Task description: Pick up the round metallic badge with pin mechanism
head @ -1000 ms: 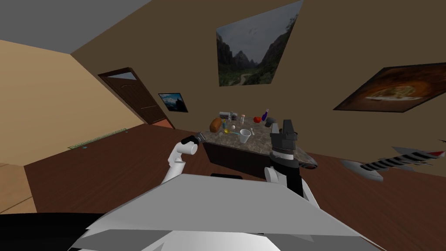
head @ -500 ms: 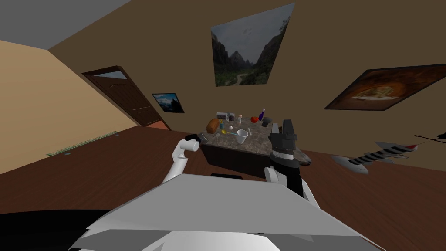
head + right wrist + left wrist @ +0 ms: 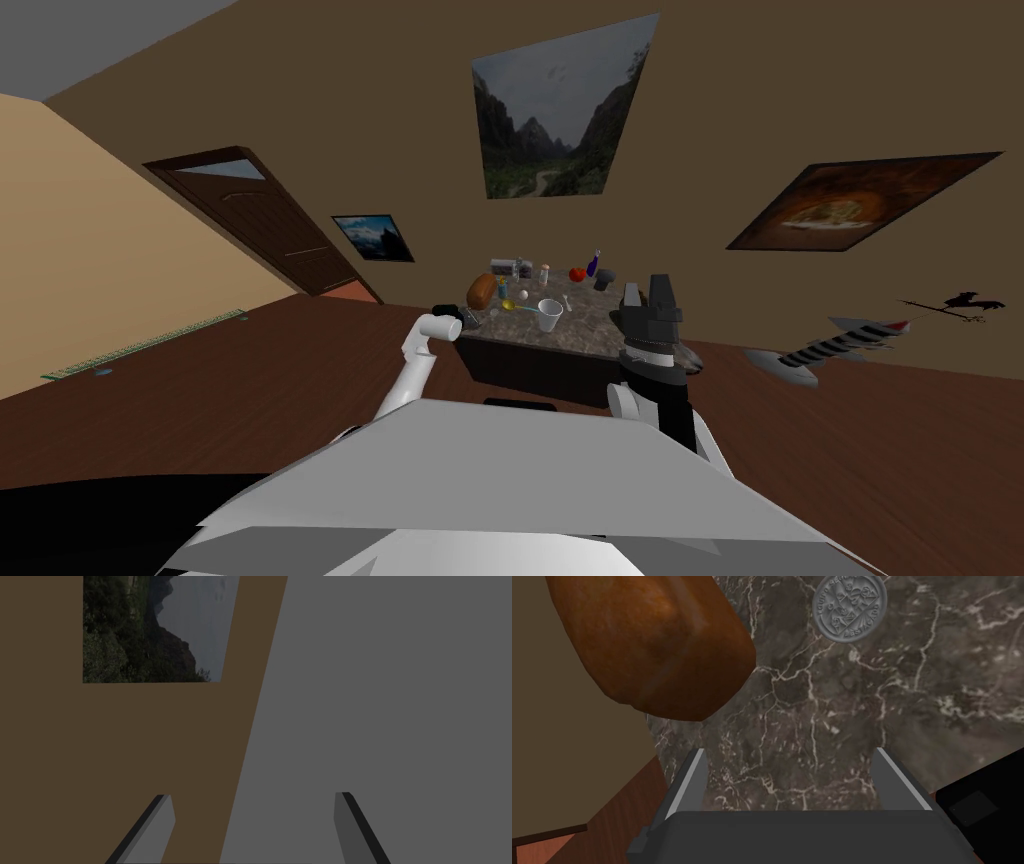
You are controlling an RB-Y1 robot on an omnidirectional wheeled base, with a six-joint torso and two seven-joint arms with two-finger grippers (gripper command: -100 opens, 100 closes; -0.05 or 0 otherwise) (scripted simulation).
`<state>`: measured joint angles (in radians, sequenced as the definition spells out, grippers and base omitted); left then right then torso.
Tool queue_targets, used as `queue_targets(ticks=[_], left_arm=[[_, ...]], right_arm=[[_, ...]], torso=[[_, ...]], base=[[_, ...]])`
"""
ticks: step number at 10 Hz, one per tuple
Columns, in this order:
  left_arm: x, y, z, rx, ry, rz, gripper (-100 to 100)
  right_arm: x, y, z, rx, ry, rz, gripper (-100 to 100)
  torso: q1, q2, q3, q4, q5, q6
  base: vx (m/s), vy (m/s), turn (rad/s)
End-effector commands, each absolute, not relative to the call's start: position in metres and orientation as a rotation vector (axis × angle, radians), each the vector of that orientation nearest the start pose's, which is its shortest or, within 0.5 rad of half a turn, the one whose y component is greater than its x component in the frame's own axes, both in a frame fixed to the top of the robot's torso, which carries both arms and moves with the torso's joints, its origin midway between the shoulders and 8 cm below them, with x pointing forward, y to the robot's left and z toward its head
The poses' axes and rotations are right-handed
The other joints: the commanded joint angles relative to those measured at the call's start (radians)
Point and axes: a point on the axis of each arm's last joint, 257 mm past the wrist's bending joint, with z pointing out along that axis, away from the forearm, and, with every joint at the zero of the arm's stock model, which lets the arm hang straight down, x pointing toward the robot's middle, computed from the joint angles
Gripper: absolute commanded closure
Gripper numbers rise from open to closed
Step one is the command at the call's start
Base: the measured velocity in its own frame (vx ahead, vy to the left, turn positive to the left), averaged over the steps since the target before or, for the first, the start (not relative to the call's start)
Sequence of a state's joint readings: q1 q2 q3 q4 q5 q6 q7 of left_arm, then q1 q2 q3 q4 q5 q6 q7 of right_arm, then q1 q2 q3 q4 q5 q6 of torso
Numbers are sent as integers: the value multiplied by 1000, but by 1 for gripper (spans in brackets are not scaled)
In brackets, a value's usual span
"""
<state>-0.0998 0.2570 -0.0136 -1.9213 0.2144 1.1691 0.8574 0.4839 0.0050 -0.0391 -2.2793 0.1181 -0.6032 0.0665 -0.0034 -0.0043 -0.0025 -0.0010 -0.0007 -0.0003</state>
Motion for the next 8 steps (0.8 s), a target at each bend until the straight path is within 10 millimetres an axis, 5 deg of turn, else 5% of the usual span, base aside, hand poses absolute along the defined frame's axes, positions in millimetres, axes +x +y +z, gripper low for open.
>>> queue_targets(ticks=[1,8], left_arm=[[491,249,-282,-2429,1092,-1051,-100],[486,244,-308,-2597,1069,-852,-100]], right_arm=[[328,-270,47,463,612,1160,0],[328,-270,47,463,612,1160,0]], torso=[[0,0,0,0,0,0],[0,1,1,0,0,0]], base=[[47,-41,-59],[49,-45,-83]])
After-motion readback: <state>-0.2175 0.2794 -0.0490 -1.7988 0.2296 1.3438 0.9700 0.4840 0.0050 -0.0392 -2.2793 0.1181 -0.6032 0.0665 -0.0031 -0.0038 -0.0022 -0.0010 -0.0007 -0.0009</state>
